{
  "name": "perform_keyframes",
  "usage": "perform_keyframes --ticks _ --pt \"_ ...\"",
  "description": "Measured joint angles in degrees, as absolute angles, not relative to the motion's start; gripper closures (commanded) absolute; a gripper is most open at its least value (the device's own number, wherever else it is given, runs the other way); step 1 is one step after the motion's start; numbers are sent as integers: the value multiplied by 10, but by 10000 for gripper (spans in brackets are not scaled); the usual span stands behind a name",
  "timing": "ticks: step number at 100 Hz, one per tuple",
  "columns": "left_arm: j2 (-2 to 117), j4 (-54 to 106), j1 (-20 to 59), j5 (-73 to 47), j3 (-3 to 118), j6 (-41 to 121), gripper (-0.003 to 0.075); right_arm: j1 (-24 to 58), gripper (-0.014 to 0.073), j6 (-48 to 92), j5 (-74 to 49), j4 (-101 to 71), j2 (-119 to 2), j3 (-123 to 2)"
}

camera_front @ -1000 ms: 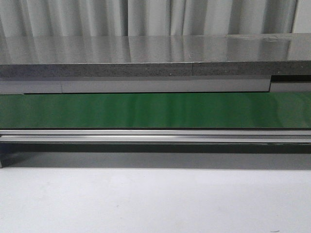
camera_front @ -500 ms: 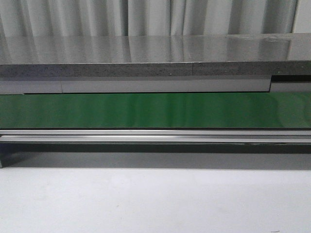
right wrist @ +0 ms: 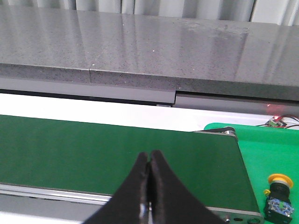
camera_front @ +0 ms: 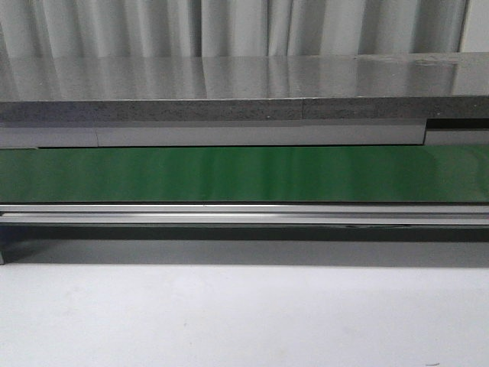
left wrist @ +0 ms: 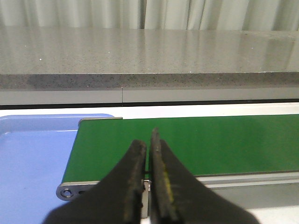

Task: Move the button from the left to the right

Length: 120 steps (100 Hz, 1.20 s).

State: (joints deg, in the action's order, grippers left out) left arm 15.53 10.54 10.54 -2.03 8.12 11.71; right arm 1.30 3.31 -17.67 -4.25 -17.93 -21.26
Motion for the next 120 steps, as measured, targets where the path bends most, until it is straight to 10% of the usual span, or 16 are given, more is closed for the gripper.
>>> perform_keyframes --ticks 120 --pt "155 105 105 -20 81 117 715 38 715 -36 -82 16 5 16"
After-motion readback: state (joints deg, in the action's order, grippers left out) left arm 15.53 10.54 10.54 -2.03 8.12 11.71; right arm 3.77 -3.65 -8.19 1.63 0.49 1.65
